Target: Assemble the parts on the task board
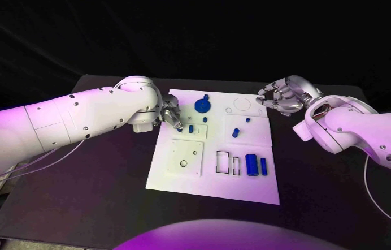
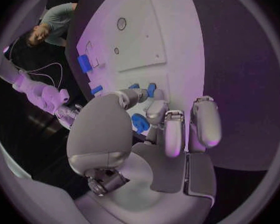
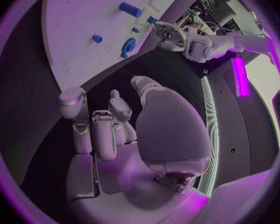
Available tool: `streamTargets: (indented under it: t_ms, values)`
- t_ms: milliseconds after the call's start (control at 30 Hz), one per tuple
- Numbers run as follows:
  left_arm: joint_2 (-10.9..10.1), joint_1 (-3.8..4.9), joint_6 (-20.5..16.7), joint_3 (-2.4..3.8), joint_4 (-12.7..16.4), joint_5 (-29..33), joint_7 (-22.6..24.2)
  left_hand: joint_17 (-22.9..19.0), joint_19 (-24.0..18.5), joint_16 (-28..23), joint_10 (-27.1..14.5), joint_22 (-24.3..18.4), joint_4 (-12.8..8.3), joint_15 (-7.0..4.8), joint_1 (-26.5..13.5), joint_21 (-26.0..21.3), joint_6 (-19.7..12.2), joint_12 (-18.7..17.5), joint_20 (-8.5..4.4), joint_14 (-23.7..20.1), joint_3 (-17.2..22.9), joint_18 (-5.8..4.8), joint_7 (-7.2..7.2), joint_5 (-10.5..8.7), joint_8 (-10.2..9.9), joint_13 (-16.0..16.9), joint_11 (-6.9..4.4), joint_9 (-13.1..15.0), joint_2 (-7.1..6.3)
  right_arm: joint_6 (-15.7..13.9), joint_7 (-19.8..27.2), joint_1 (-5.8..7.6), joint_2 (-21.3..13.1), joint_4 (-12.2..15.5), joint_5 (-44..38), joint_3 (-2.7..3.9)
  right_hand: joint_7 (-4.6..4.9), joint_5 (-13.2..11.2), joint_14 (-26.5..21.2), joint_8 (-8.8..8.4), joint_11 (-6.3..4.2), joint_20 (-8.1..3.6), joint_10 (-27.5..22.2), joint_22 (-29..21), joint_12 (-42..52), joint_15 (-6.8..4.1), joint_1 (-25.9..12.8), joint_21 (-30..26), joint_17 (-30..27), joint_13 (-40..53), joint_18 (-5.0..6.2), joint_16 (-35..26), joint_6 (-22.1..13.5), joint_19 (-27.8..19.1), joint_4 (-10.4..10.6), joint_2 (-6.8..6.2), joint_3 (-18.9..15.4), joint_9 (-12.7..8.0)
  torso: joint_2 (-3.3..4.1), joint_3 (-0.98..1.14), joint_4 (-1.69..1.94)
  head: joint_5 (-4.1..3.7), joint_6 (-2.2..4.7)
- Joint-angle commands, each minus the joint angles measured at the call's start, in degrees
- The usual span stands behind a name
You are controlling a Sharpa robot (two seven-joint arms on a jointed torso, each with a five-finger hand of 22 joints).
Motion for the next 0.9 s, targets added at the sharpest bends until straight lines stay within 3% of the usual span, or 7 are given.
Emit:
streamTargets:
  t_ms: [33, 900]
  values:
    - [0.16, -0.15, 1.47, -0.11, -0.05, -0.07, 0.22, 15.09, 0.36, 0.36, 0.55, 9.50, -9.13, -0.43, -0.10, 0.12, 2.06, 0.17, -0.19, 5.95, 8.95, -0.93, -1.47, 0.26, 0.08, 0.05, 0.01, 0.00, 0.43, 0.26, 0.45, -0.04, 0.03, 0.04, -0.25, 0.00, -0.10, 0.28, 3.10, 0.32, 0.12, -0.09, -0.09, 0.03, -0.28, -0.36, -0.64, -0.29, 4.47, -0.05, 0.61, -0.31, -0.26, 0.27, -0.11, -0.15, 0.35, 0.05, 0.00, 0.03, 0.03, -0.02, 0.01]
    - [0.63, -0.15, 1.61, -0.06, -0.41, 0.12, 0.15, 15.09, 0.48, 0.36, 1.11, 9.62, -9.56, -0.50, -0.21, 0.27, 2.54, 0.43, -0.25, 5.95, 9.12, -0.97, -1.54, 0.90, -0.08, 0.61, -0.08, -0.07, 0.19, 0.22, 0.49, -0.07, 0.07, 0.05, -0.25, 0.00, -0.10, 0.28, 3.10, 0.32, 0.12, -0.09, -0.09, 0.03, -0.28, -0.36, -0.64, -0.29, 4.47, -0.05, 0.61, -0.31, -0.26, 0.27, -0.11, -0.15, 0.35, 0.05, -0.02, 0.03, 0.00, -0.03, 0.10]
